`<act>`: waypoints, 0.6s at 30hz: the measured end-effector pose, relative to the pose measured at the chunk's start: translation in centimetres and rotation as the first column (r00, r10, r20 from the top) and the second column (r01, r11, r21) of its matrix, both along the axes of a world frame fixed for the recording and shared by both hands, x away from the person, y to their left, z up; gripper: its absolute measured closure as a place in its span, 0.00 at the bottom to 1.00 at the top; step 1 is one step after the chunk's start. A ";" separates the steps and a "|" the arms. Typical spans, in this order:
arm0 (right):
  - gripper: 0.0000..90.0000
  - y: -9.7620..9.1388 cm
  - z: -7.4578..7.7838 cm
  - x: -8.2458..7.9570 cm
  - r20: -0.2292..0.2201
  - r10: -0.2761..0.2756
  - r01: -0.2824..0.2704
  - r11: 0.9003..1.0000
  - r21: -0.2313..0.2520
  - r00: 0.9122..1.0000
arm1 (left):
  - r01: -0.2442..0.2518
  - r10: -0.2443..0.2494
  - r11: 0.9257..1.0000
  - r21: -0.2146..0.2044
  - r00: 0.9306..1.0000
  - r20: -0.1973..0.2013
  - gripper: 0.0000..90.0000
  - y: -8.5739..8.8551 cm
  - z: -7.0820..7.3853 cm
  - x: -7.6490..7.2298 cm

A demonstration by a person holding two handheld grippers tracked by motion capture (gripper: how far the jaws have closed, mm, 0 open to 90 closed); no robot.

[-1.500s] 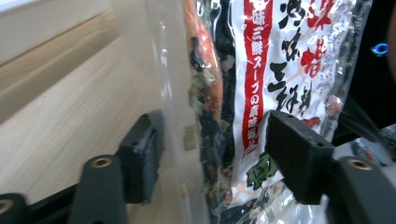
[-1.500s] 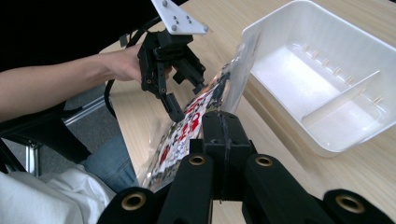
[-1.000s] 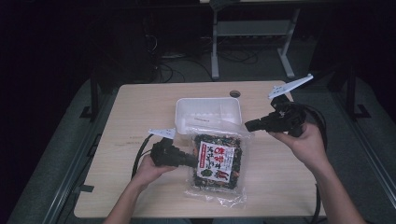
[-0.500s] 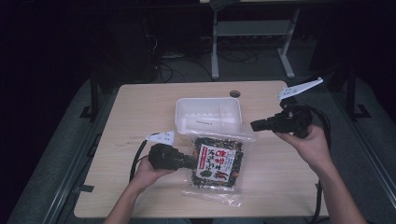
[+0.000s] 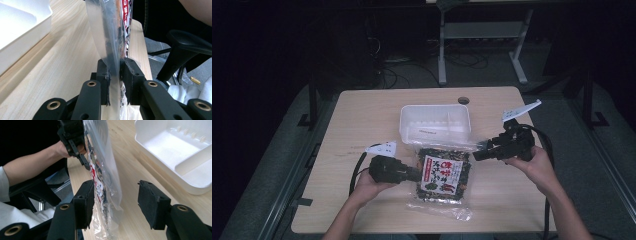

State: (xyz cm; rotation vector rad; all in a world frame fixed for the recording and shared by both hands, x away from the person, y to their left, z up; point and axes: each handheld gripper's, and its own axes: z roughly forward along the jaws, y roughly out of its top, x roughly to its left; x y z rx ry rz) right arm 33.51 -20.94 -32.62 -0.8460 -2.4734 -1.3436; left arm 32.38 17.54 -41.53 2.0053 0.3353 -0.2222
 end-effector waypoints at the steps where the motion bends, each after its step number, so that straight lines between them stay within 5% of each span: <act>1: 0.51 0.2 -0.2 0.0 0.002 0.004 -0.004 1.000 -0.003 1.000 | 0.000 0.000 1.000 0.000 1.000 0.001 0.84 0.0 0.0 0.0; 14: 0.77 4.2 -1.5 -0.1 0.024 0.090 -0.089 0.995 -0.035 0.996 | 0.003 -0.003 1.000 0.010 1.000 0.019 0.84 -0.1 0.2 -0.3; 18: 0.82 4.2 -1.4 0.0 0.004 0.114 -0.114 0.994 -0.001 0.993 | -0.011 0.010 1.000 0.026 0.999 0.036 0.81 0.2 0.3 -0.3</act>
